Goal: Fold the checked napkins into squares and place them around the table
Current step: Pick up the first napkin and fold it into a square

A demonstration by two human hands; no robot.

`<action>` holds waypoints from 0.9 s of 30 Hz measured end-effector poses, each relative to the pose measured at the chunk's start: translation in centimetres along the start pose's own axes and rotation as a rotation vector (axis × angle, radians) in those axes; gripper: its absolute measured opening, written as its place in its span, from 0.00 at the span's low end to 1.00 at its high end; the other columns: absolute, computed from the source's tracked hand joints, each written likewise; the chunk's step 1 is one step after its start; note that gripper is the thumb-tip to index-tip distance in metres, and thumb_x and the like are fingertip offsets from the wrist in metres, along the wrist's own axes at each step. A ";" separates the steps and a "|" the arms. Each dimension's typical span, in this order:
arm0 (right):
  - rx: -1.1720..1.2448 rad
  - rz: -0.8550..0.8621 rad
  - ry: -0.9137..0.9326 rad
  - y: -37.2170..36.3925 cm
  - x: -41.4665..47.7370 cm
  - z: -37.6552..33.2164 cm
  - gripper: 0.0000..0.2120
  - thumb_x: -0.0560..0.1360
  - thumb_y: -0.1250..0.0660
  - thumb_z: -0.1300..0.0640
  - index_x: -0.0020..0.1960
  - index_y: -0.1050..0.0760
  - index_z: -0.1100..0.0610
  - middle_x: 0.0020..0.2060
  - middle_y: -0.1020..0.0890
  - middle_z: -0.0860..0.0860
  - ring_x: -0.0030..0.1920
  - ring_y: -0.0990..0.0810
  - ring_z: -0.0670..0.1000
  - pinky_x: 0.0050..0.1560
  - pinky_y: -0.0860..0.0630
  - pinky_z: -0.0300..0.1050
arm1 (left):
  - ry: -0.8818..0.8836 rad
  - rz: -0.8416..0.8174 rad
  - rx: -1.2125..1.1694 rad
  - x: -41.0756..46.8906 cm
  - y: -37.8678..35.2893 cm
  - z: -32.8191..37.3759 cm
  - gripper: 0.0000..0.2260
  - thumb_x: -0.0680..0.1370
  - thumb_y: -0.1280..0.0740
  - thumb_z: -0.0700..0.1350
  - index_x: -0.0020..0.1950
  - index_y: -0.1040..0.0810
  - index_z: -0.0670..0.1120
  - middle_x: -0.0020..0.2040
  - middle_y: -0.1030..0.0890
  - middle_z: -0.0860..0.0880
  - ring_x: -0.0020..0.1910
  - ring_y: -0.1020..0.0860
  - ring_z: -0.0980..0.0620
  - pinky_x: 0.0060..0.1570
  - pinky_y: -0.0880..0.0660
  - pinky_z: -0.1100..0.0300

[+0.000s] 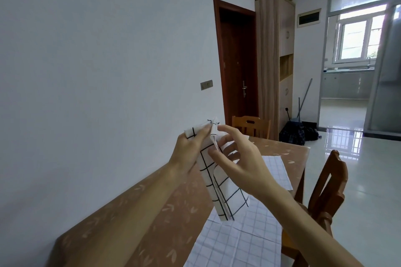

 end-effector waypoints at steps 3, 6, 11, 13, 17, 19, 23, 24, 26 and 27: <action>0.018 -0.019 0.053 -0.2 -0.4 0.1 0.21 0.78 0.32 0.46 0.70 0.28 0.45 0.50 0.21 0.47 0.47 0.18 0.49 0.46 0.19 0.41 | 0.018 0.050 -0.038 0.1 0.1 0.1 0.15 0.77 0.31 0.58 0.53 0.14 0.48 0.51 0.15 0.38 0.57 0.19 0.34 0.60 0.23 0.37; -0.064 -0.032 0.101 -0.3 -0.5 0.3 0.19 0.80 0.37 0.47 0.70 0.27 0.46 0.50 0.23 0.46 0.47 0.21 0.49 0.48 0.22 0.38 | 0.062 0.015 -0.090 0.1 0.0 0.0 0.14 0.79 0.32 0.57 0.56 0.14 0.49 0.53 0.14 0.43 0.59 0.18 0.39 0.63 0.23 0.41; -0.301 -0.041 0.184 -0.5 -0.5 2.0 0.23 0.81 0.37 0.59 0.75 0.31 0.49 0.47 0.26 0.47 0.41 0.25 0.48 0.45 0.23 0.38 | 0.136 -0.202 -0.159 -0.1 -0.1 0.0 0.37 0.70 0.35 0.74 0.73 0.27 0.54 0.74 0.27 0.50 0.74 0.31 0.49 0.74 0.37 0.42; -0.331 -0.051 0.197 -0.3 -0.4 2.2 0.23 0.81 0.37 0.62 0.74 0.31 0.49 0.46 0.26 0.48 0.42 0.25 0.47 0.45 0.24 0.39 | 0.064 -0.207 -0.080 -0.5 -0.2 0.1 0.26 0.78 0.33 0.62 0.67 0.21 0.46 0.61 0.18 0.49 0.64 0.22 0.50 0.65 0.27 0.50; -0.226 0.140 0.185 0.5 -0.3 2.1 0.20 0.79 0.33 0.63 0.68 0.26 0.48 0.49 0.25 0.47 0.48 0.24 0.43 0.48 0.27 0.30 | 0.038 -0.072 -0.166 -1.0 -0.4 0.2 0.13 0.83 0.36 0.47 0.60 0.17 0.41 0.53 0.14 0.43 0.55 0.16 0.44 0.53 0.18 0.51; -0.141 0.190 0.017 1.2 -0.1 2.1 0.21 0.78 0.30 0.55 0.70 0.30 0.47 0.56 0.26 0.44 0.55 0.25 0.39 0.53 0.27 0.31 | 0.073 -0.034 -0.219 -0.7 -0.1 0.2 0.14 0.83 0.36 0.47 0.63 0.19 0.41 0.57 0.15 0.40 0.58 0.17 0.42 0.56 0.19 0.48; 0.066 -0.118 -0.283 2.2 0.1 2.6 0.11 0.78 0.30 0.48 0.59 0.21 0.49 0.51 0.16 0.46 0.52 0.16 0.47 0.53 0.17 0.49 | 0.061 -0.046 -0.253 -0.4 0.4 0.6 0.18 0.83 0.37 0.52 0.66 0.21 0.43 0.60 0.16 0.41 0.60 0.18 0.43 0.56 0.18 0.48; 0.069 -0.167 -0.303 2.3 0.0 2.7 0.08 0.77 0.30 0.51 0.53 0.19 0.52 0.47 0.14 0.50 0.49 0.15 0.51 0.50 0.16 0.53 | 0.055 -0.028 -0.243 -0.3 0.5 0.6 0.18 0.83 0.37 0.53 0.65 0.21 0.43 0.59 0.16 0.42 0.59 0.17 0.44 0.54 0.18 0.49; 0.103 -0.192 -0.317 2.3 -0.2 3.0 0.07 0.75 0.26 0.54 0.49 0.18 0.57 0.43 0.14 0.54 0.45 0.14 0.54 0.48 0.16 0.56 | 0.026 -0.005 -0.188 -0.3 0.8 0.7 0.17 0.82 0.36 0.53 0.60 0.19 0.42 0.53 0.14 0.43 0.52 0.15 0.46 0.48 0.17 0.53; 0.106 -0.194 -0.316 2.4 -0.3 3.1 0.08 0.73 0.24 0.56 0.48 0.18 0.59 0.43 0.13 0.55 0.44 0.14 0.53 0.48 0.16 0.55 | -0.025 0.000 -0.125 -0.3 1.1 0.7 0.14 0.81 0.34 0.52 0.55 0.18 0.41 0.47 0.15 0.43 0.47 0.16 0.47 0.44 0.19 0.56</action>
Point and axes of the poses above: each hand's wrist, its own x-axis towards the middle knuckle, its own y-axis out of the back of the hand, z = x × y, the point moved 2 cm from there along x, towards the middle knuckle
